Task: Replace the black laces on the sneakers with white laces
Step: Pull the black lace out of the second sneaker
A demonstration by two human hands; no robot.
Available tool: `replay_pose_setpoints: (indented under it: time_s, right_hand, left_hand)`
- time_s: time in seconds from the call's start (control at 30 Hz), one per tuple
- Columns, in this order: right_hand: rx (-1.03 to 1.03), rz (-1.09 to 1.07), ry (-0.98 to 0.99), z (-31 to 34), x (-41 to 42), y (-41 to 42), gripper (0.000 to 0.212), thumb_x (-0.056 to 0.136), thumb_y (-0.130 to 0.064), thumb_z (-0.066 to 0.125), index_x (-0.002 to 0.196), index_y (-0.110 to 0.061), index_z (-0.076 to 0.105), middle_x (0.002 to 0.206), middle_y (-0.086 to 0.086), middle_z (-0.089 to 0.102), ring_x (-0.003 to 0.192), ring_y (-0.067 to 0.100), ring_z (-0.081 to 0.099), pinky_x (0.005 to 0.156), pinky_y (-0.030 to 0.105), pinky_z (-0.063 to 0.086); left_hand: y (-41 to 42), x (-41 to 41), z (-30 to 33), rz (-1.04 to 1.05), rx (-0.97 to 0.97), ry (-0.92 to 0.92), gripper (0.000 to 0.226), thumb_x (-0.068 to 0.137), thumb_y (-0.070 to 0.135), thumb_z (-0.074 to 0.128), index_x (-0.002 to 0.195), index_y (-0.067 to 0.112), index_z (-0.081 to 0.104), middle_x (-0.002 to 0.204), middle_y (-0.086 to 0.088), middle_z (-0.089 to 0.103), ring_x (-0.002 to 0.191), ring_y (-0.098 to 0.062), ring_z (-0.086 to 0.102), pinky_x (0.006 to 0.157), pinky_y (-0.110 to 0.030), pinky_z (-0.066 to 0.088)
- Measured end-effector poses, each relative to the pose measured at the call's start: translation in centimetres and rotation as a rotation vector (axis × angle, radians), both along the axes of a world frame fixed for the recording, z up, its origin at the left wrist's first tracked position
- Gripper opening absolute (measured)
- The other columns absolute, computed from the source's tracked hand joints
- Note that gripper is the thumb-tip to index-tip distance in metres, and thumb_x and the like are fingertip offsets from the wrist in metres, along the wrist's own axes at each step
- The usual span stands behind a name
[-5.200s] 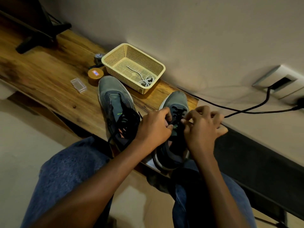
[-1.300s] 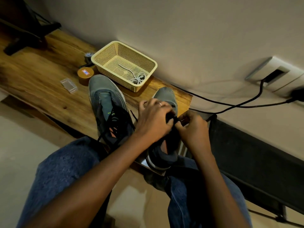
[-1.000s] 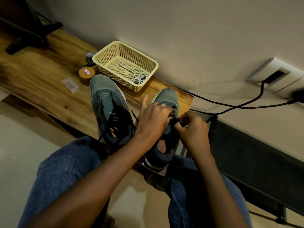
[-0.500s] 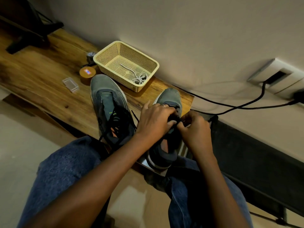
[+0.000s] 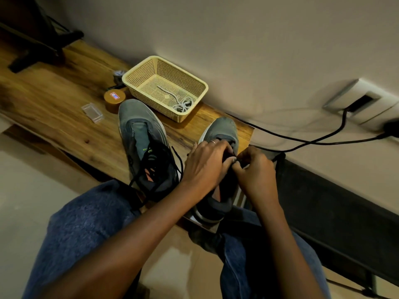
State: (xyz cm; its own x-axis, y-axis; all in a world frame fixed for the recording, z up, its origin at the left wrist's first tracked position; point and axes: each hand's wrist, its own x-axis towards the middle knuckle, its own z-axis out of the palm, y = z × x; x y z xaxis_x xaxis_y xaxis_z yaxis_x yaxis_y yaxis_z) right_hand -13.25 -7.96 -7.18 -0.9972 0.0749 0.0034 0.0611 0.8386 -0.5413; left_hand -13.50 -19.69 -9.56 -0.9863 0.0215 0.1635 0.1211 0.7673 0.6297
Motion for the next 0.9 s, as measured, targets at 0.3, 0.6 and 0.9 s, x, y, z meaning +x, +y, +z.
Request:
replay_pose_setpoints:
  time_s: [0.3, 0.6, 0.9]
  right_hand:
    - [-0.003, 0.024, -0.001, 0.07, 0.12, -0.27, 0.006, 0.085, -0.016, 0.062, 0.089, -0.012, 0.058, 0.084, 0.005, 0.063, 0.076, 0.023, 0.061, 0.067, 0.041, 0.054]
    - [-0.029, -0.027, -0.015, 0.34, 0.11, -0.27, 0.006, 0.086, -0.014, 0.060, 0.090, -0.010, 0.059, 0.085, 0.006, 0.063, 0.076, 0.025, 0.061, 0.067, 0.042, 0.054]
    - [0.011, 0.017, -0.009, 0.34, 0.06, -0.31, 0.007, 0.085, -0.014, 0.060, 0.088, -0.009, 0.057, 0.082, 0.007, 0.062, 0.075, 0.026, 0.060, 0.065, 0.041, 0.052]
  left_hand:
    - [-0.23, -0.36, -0.35, -0.026, -0.179, -0.008, 0.023, 0.093, 0.035, 0.055, 0.114, 0.026, 0.061, 0.117, 0.003, 0.059, 0.112, -0.018, 0.052, 0.106, -0.041, 0.030]
    - [-0.24, -0.29, 0.02, 0.084, 0.205, 0.014, 0.011, 0.100, 0.023, 0.044, 0.102, 0.012, 0.046, 0.081, -0.007, 0.067, 0.074, -0.029, 0.061, 0.070, -0.043, 0.048]
    - [-0.12, -0.29, -0.45, -0.019, -0.114, -0.067, 0.037, 0.087, 0.037, 0.060, 0.121, 0.023, 0.054, 0.118, 0.000, 0.058, 0.111, -0.022, 0.053, 0.089, -0.037, 0.043]
